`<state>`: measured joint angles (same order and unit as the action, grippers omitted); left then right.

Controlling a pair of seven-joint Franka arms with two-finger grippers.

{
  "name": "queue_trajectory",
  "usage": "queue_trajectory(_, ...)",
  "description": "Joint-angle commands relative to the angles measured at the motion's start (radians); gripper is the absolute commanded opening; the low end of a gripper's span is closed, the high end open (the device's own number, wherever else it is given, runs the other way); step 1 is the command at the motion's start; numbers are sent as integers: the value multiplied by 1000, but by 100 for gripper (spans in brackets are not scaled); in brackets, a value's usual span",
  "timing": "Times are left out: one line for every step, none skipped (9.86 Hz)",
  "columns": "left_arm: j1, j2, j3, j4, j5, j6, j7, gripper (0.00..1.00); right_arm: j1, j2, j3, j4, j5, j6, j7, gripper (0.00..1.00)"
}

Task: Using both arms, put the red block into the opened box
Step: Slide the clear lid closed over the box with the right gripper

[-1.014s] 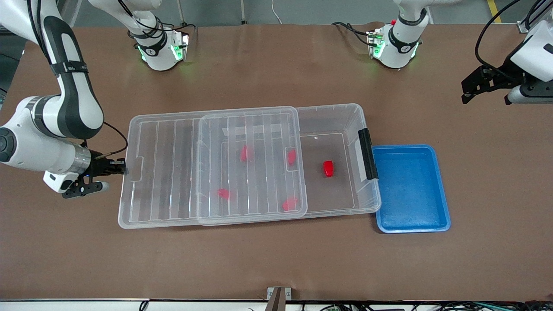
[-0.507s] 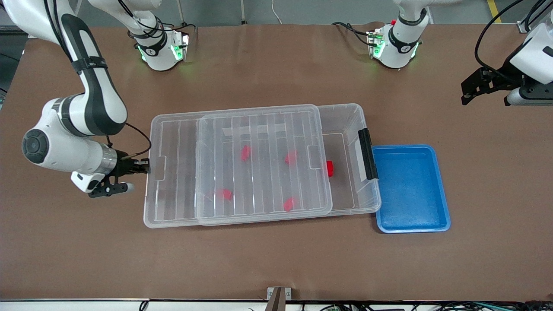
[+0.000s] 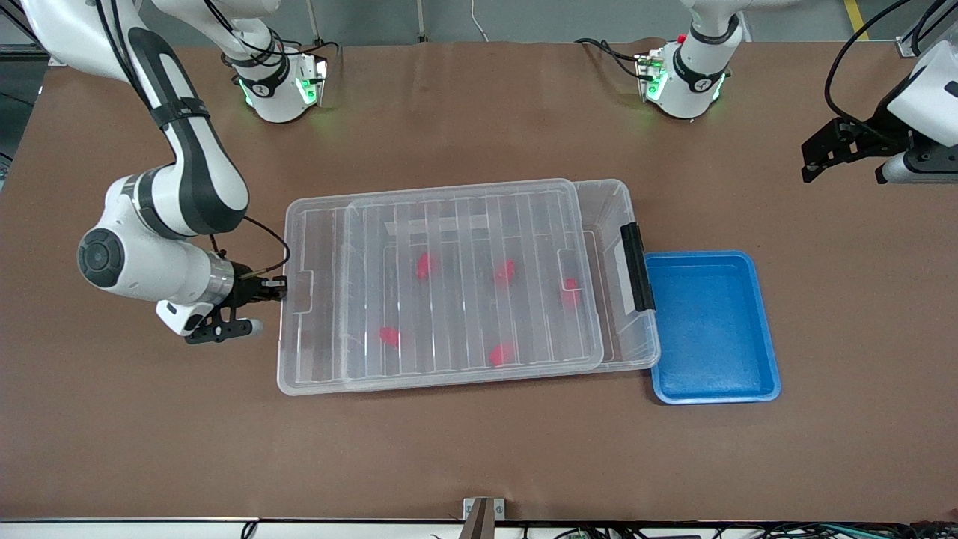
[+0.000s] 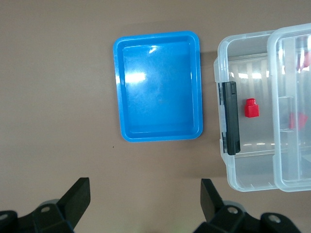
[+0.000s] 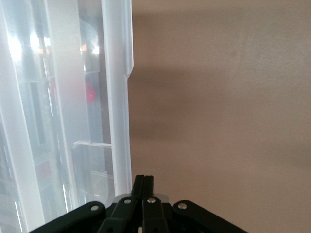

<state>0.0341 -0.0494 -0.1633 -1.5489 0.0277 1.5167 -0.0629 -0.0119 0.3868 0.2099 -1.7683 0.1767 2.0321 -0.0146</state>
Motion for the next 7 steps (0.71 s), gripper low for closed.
queue_trajectory(-3,5,7,-33,-14,10,4,100,21,33,11,42,18,2,42,0)
queue_trajectory(-2,6,7,-31,-12,10,14,100,27,35,11,46,18,2,48,0)
queue_trajectory(0,6,8,-27,-12,10,14,100,36,40,11,46,18,10,48,0)
queue_trajectory(-2,26,8,-1,-6,10,14,100,36,40,11,46,17,11,47,0)
queue_trajectory(-2,33,8,15,-6,7,12,100,33,40,11,47,17,10,47,0)
queue_trajectory(-2,34,8,15,0,7,11,100,27,38,9,53,6,1,47,19)
queue_trajectory(-2,34,8,15,0,7,12,100,12,20,0,55,-5,-31,51,89)
